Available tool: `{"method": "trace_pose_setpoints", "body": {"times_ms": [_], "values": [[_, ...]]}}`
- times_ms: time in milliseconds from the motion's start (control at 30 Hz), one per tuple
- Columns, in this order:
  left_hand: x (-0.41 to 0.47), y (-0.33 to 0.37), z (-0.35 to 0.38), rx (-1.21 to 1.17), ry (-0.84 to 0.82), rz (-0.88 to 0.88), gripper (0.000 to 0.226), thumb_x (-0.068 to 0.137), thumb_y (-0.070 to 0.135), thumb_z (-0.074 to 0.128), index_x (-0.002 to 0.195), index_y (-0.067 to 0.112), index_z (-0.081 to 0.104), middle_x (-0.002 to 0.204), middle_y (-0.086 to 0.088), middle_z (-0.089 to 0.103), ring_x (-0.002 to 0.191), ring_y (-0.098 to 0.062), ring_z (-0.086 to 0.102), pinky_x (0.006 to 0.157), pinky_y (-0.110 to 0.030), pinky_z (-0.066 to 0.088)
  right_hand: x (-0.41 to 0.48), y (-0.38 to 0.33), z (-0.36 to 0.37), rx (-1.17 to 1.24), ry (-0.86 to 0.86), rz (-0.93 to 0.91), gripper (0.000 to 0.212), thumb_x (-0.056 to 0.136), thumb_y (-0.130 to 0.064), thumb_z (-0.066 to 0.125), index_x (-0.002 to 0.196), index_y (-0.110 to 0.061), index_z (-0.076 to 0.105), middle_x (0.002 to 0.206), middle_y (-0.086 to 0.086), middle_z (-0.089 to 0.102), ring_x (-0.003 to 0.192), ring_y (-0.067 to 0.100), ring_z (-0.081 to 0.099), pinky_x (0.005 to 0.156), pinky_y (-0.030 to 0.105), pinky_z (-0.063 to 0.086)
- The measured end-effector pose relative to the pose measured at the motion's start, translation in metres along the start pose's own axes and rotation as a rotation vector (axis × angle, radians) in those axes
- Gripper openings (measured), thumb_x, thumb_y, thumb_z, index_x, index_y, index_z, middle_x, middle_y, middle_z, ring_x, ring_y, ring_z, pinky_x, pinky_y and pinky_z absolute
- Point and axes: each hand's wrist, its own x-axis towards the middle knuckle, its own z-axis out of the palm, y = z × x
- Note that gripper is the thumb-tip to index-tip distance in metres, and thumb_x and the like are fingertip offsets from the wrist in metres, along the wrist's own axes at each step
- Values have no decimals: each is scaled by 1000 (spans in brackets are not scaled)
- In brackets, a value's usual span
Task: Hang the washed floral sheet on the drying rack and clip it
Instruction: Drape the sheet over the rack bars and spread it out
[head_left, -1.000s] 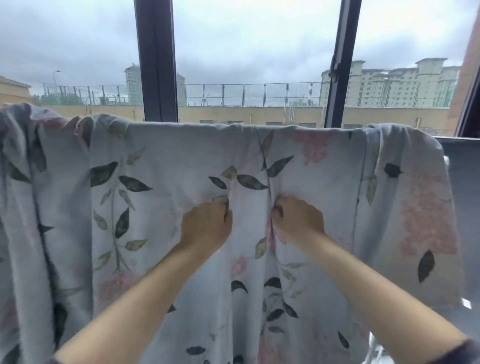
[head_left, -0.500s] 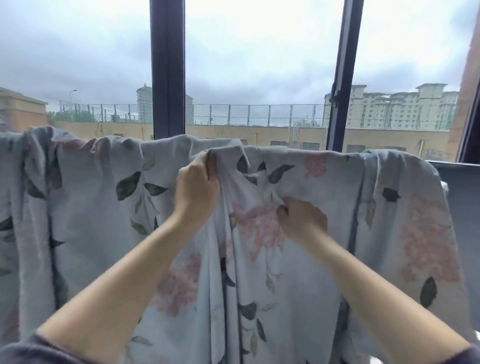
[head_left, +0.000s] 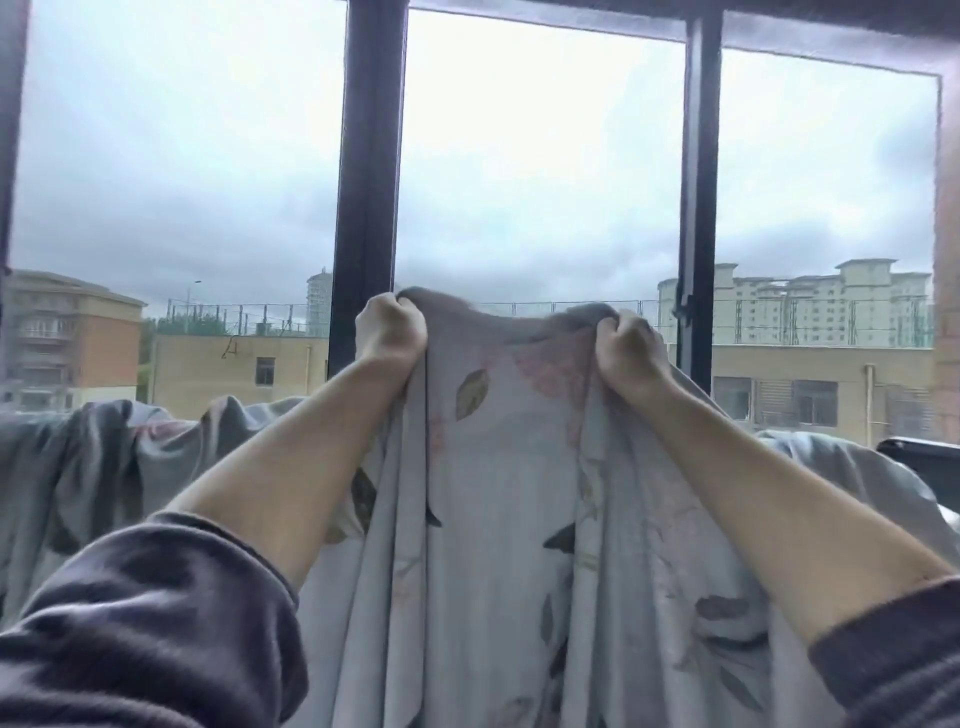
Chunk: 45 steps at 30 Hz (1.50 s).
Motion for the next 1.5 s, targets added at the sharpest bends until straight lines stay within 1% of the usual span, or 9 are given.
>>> {"method": "trace_pose_setpoints", "body": {"times_ms": [100, 233, 300, 567, 833, 933, 1033, 1233, 1500], "values": [[5, -18, 11, 86, -90, -34, 36, 96, 17, 34, 115, 4, 62, 123, -20, 59, 113, -35, 54, 90, -33, 42, 19, 3, 12, -120, -42, 15, 40, 98, -24, 31, 122, -3, 54, 126, 22, 56, 117, 36, 51, 95, 37, 39], [-24, -37, 24, 619, -890, -101, 34, 95, 23, 48, 121, 4, 57, 130, -10, 55, 117, -24, 55, 88, -27, 43, -9, 22, 35, -473, -786, 52, 41, 98, -32, 42, 124, -4, 57, 131, 9, 55, 115, 26, 54, 85, 25, 42], [-31, -32, 21, 734, -995, -69, 40, 95, 33, 48, 123, 5, 57, 125, -8, 57, 112, -23, 57, 86, -28, 45, -20, 21, 30, -514, -950, 85, 42, 99, -30, 43, 131, -4, 51, 135, 4, 49, 123, 23, 49, 83, 19, 39], [-57, -36, 0, 536, -369, 368, 33, 94, 38, 43, 69, 18, 54, 71, 0, 59, 71, -22, 59, 60, -29, 42, -50, 21, 22, -299, -334, -278, 31, 93, -42, 41, 83, -18, 58, 82, 1, 65, 79, 25, 60, 74, 35, 50], [-122, -73, -24, 556, -208, 709, 29, 94, 41, 39, 98, 17, 54, 91, -3, 61, 84, -26, 57, 81, -38, 39, -118, 36, 33, -372, -77, -648, 45, 93, -47, 27, 89, -15, 59, 87, 5, 64, 81, 29, 58, 76, 38, 36], [-135, -83, -23, 680, -246, 651, 44, 92, 41, 42, 130, 19, 41, 135, -9, 44, 127, -29, 39, 113, -55, 13, -125, 42, 36, -386, -150, -623, 45, 94, -46, 31, 118, -16, 55, 118, 9, 57, 109, 31, 51, 96, 46, 31], [-162, -95, -22, 622, -199, 663, 64, 92, 36, 42, 149, 24, 17, 157, -6, 14, 145, -25, 9, 115, -56, 0, -150, 53, 35, -327, -85, -666, 51, 93, -38, 40, 140, -20, 42, 148, 8, 37, 139, 31, 29, 113, 56, 12], [-260, -145, -20, 423, -136, 556, 70, 87, 21, 53, 149, 10, 22, 153, -17, 23, 141, -30, 20, 115, -49, 20, -245, 105, 40, -164, -210, -549, 53, 92, -31, 36, 144, -21, 34, 157, 9, 17, 144, 29, 14, 114, 54, 15], [-386, -232, -13, 463, -377, -171, 59, 86, 32, 61, 135, 6, 40, 127, -19, 54, 118, -38, 49, 95, -44, 42, -388, 218, 53, 26, -565, -95, 48, 85, -28, 49, 128, -7, 50, 127, 10, 52, 120, 27, 48, 100, 35, 40]]}}
